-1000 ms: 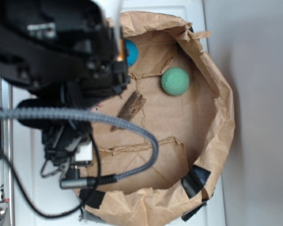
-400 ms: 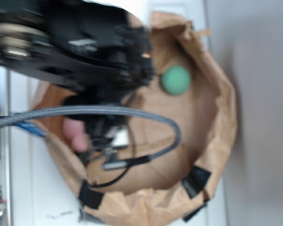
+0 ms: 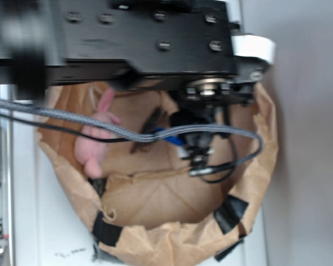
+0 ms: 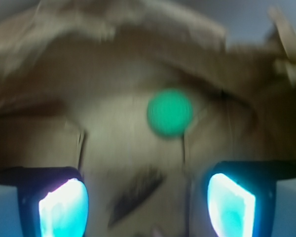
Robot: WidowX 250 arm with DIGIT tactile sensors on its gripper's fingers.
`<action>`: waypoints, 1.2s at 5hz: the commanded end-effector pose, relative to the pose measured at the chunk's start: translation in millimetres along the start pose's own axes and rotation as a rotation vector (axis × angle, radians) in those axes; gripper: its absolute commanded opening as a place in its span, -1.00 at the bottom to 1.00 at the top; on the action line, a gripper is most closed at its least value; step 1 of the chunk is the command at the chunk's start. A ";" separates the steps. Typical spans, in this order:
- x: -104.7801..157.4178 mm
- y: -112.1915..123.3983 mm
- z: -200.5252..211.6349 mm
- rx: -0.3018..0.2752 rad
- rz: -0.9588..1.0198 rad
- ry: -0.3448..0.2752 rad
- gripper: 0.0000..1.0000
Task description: Grab the green ball.
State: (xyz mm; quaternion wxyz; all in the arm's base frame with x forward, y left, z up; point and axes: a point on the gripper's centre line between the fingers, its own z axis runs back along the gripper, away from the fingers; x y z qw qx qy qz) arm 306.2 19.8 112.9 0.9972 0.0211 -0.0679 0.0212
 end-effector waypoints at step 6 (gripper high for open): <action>-13.0 -28.8 -17.2 -0.006 -0.083 -0.135 1.00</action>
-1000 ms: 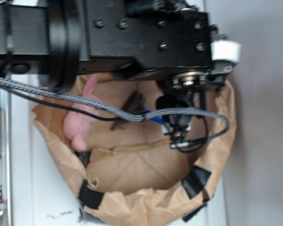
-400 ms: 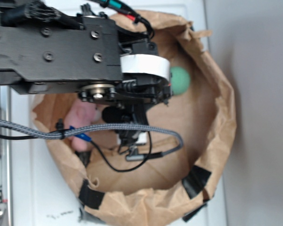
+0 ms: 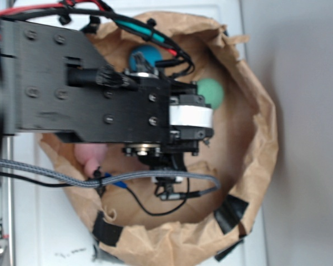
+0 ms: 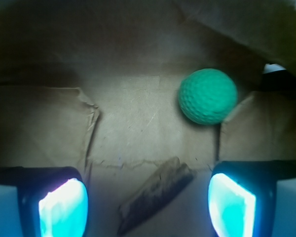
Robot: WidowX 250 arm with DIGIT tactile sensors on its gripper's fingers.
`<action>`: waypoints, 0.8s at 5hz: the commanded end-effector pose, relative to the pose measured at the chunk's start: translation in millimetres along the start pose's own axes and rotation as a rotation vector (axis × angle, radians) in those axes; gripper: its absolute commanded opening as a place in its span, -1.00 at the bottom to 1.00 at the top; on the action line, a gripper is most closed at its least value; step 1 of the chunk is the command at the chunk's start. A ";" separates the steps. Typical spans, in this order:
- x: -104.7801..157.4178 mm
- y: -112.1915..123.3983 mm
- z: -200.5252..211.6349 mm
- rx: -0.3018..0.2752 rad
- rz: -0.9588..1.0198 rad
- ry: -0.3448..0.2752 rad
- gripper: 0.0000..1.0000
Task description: Grab the green ball.
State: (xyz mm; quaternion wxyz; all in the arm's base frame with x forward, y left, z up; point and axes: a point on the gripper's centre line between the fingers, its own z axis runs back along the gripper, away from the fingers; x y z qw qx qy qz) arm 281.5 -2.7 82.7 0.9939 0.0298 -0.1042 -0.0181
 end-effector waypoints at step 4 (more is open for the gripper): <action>27.5 33.7 1.6 0.031 0.064 -0.042 1.00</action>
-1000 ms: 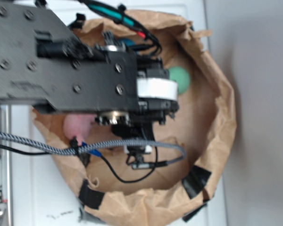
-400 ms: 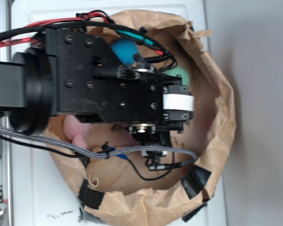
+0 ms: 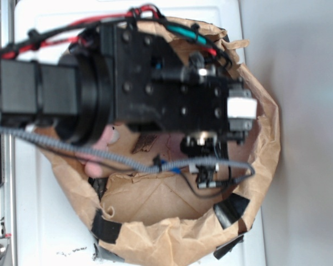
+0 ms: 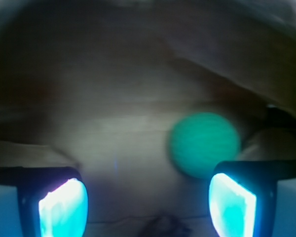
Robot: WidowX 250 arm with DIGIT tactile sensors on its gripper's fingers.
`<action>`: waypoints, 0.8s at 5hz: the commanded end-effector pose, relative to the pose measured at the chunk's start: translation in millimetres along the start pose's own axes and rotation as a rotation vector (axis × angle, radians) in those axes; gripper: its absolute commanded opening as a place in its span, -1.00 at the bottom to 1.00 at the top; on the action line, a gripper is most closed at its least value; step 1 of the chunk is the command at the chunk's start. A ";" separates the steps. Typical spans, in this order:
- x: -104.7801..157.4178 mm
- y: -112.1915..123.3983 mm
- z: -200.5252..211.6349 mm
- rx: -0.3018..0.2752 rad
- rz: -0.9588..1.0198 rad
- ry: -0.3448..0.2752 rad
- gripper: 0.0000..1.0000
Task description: Grab the green ball.
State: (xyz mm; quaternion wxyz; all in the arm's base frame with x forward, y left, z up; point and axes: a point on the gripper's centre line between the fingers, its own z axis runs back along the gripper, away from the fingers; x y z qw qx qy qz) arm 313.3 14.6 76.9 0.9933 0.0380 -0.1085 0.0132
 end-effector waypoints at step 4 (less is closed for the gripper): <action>16.1 18.2 -13.5 0.086 0.047 -0.012 1.00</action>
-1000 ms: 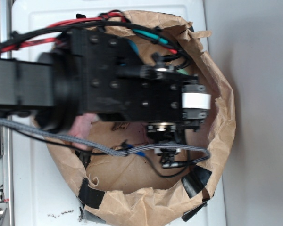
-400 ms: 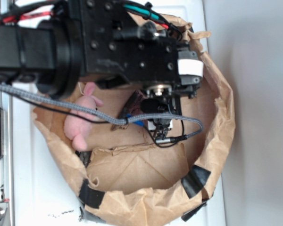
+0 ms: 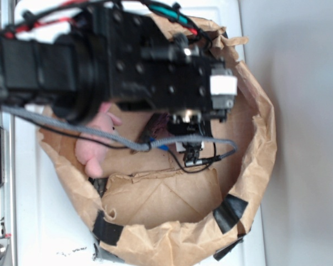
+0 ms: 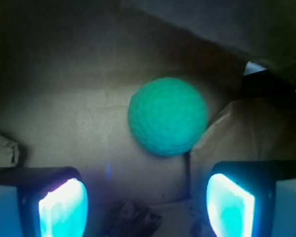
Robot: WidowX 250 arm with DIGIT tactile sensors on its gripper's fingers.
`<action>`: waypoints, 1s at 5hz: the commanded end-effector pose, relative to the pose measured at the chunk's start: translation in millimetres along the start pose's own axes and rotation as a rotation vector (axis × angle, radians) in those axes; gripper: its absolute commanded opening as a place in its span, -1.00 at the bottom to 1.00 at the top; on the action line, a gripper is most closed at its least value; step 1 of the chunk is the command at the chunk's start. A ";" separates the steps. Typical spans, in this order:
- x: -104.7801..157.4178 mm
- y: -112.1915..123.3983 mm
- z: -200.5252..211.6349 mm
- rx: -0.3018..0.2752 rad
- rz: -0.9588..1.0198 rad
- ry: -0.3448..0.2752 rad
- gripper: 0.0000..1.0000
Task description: Grab the green ball.
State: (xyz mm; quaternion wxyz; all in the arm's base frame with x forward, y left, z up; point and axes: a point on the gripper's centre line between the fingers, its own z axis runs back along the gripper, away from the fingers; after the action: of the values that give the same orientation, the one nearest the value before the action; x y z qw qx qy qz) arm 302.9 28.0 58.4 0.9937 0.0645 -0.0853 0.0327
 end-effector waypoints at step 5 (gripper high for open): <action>36.0 4.9 17.6 0.019 -0.001 -0.148 -1.00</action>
State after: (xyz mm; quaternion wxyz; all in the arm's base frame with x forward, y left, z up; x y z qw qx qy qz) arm 325.4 32.8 60.5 0.9896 0.0727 -0.1202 0.0295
